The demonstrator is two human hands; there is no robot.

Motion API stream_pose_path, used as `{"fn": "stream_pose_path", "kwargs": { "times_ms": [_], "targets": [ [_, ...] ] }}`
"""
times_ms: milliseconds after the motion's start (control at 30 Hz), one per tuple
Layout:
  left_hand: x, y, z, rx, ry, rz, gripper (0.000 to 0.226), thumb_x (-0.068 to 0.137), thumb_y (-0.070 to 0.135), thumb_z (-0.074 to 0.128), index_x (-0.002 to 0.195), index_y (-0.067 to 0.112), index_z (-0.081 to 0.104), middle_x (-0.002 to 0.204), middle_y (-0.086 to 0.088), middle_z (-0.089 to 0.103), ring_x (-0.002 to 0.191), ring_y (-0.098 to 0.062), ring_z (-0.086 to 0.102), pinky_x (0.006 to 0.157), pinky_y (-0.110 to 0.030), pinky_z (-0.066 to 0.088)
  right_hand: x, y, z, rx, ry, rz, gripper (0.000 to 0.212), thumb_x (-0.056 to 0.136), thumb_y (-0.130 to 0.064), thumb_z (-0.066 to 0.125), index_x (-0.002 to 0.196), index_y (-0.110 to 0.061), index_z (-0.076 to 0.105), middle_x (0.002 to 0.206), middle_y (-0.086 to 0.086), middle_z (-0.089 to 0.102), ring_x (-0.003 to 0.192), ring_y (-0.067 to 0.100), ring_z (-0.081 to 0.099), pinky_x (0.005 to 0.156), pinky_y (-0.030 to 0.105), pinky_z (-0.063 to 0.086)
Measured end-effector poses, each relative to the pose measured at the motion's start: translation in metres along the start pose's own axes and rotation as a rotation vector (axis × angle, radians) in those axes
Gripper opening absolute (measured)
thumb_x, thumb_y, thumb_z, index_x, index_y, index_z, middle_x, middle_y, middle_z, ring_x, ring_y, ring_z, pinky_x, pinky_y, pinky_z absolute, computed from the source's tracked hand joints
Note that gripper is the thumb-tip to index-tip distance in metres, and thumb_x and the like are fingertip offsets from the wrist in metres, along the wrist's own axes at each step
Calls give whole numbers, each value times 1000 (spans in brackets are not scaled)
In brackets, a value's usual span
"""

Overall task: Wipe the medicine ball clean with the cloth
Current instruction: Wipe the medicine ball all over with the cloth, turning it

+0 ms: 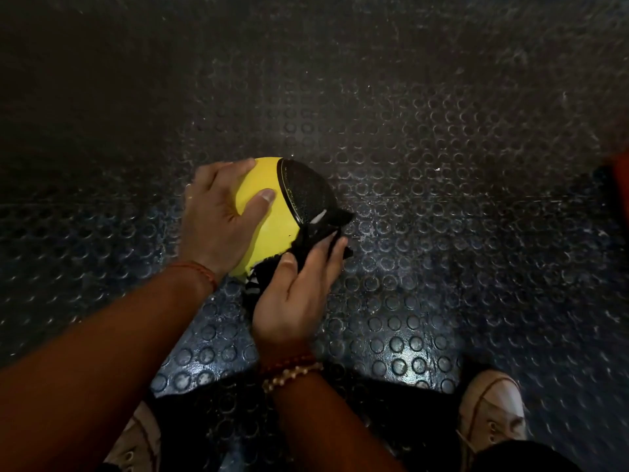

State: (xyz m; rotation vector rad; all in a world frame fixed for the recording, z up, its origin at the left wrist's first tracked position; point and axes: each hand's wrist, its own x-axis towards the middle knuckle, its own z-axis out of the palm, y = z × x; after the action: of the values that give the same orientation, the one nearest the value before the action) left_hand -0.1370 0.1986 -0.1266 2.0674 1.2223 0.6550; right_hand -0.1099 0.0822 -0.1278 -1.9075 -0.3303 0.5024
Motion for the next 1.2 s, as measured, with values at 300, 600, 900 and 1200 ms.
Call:
{"fn": "stream_pose_path", "kwargs": {
  "times_ms": [300,600,900,1200],
  "targets": [
    [-2,-4,2,-5,13,-1,60,93,52,34,137,19,58,136,-11,48,125,-25,45,102,-26,31,83,-34,-24,-404,-296,-423,49,95,-31,35,143,-21,40,155,3,28,143,27,22,114,45,28],
    [-12,1,6,5,13,48,54,94,48,38,135,20,59,137,-12,47,124,-24,42,102,-31,31,165,-67,-8,-457,-612,-53,30,96,-19,37,85,-10,63,90,9,62,92,26,57,85,34,45],
    [-14,1,9,-29,16,44,52,93,47,42,133,19,60,138,-11,45,128,-21,38,100,-13,26,146,-15,-31,48,-278,597,30,90,-29,45,91,-7,66,102,17,68,99,32,64,92,52,50],
    [-14,12,11,103,-51,153,50,96,44,41,135,20,60,136,-11,49,127,-30,45,105,-39,36,63,9,-23,509,189,759,31,95,-29,45,110,-9,64,109,9,66,98,24,62,93,40,51]
  ]
}}
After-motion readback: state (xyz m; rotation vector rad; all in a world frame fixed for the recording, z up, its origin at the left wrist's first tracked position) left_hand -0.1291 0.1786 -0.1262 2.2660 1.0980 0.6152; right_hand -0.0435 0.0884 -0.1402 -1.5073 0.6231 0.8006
